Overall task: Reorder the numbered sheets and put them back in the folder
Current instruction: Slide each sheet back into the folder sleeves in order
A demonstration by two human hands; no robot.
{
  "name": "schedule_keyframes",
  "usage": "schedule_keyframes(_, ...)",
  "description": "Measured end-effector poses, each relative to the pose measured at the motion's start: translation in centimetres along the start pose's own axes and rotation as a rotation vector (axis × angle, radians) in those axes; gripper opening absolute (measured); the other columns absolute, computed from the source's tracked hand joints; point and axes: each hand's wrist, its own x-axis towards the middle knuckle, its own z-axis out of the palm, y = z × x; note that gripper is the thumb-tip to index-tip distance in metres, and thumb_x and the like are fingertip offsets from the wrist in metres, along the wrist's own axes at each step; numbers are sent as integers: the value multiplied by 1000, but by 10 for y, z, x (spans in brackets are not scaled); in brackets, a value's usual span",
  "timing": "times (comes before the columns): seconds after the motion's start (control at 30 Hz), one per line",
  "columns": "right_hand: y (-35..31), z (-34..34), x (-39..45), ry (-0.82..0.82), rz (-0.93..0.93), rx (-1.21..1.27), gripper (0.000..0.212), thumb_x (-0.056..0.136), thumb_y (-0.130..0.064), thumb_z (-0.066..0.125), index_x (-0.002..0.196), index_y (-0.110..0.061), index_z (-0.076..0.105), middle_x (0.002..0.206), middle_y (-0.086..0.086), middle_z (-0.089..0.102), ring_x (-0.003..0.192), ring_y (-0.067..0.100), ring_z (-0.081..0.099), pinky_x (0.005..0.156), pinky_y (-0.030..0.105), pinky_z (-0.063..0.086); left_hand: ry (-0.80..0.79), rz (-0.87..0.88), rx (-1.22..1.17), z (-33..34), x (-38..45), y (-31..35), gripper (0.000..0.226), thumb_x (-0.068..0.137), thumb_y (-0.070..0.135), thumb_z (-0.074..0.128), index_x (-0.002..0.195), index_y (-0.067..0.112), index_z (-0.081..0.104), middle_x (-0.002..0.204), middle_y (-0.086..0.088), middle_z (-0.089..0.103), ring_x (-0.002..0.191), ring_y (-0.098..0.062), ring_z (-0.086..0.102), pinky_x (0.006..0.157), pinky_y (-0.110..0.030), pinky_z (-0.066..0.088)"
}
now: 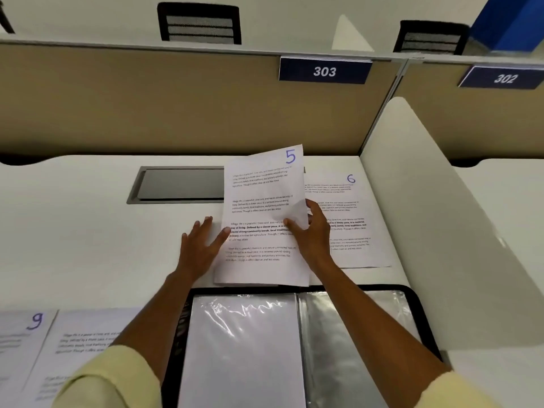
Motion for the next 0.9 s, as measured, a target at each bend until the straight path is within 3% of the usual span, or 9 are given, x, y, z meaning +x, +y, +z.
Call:
schedule_keyframes(0.17,-3,-22,-36,4,23,23,57,85,-19,80,135,-17,54,127,1,64,111,18,62,91,32,54,-31,-116,-305,-9,-37,20,99,77,83,49,153,23,32,155,-4,40,142,-23,37,118,-41,25)
schedule_keyframes(0.3,-9,-35,-65,40,16,75,57,82,-19,82,133,-17,56,126,-3,64,112,17,63,94,34,55,-78,-66,-455,-7,-78,33,82,84,66,59,151,23,38,149,-5,47,136,-23,46,113,-40,38)
schedule_keyframes(0.4,-18,-46,-92,56,-1,119,58,81,-20,84,132,-16,58,123,-1,68,108,17,67,90,34,58,-78,27,-525,-12,-105,38,75,78,73,63,139,32,52,134,8,61,122,-15,58,100,-39,51)
schedule_keyframes(0.5,-28,-57,-119,65,-31,166,52,80,-21,85,127,-19,62,117,-3,71,106,16,69,87,34,58,-35,85,-616,-22,-132,53,34,90,44,67,120,28,64,111,11,71,100,-10,69,83,-29,56)
schedule_keyframes(0.57,-35,-65,-144,70,-39,184,48,80,-20,85,123,-20,63,115,-5,71,104,15,69,84,30,58,-26,76,-704,-29,-156,62,20,92,30,69,110,20,69,101,7,74,90,-14,71,70,-23,56)
schedule_keyframes(0.67,-40,-79,-182,59,-47,179,45,81,-21,84,121,-20,63,114,-7,71,103,12,69,83,27,58,-65,40,-808,-36,-192,64,13,89,22,71,99,13,72,88,3,77,79,-15,72,61,-21,55)
schedule_keyframes(0.77,-37,-93,-222,42,-22,159,48,81,-20,84,124,-20,63,111,-10,71,100,9,69,80,26,59,-144,30,-869,-38,-229,58,15,89,13,70,100,4,72,92,-6,76,76,-16,73,61,-23,56)
schedule_keyframes(0.9,-21,-108,-272,44,20,118,49,78,-21,86,121,-24,64,112,-5,73,99,15,71,85,42,61,-247,2,-908,-25,-269,39,19,89,7,69,105,-3,70,102,-16,74,84,-25,73,68,-32,60)
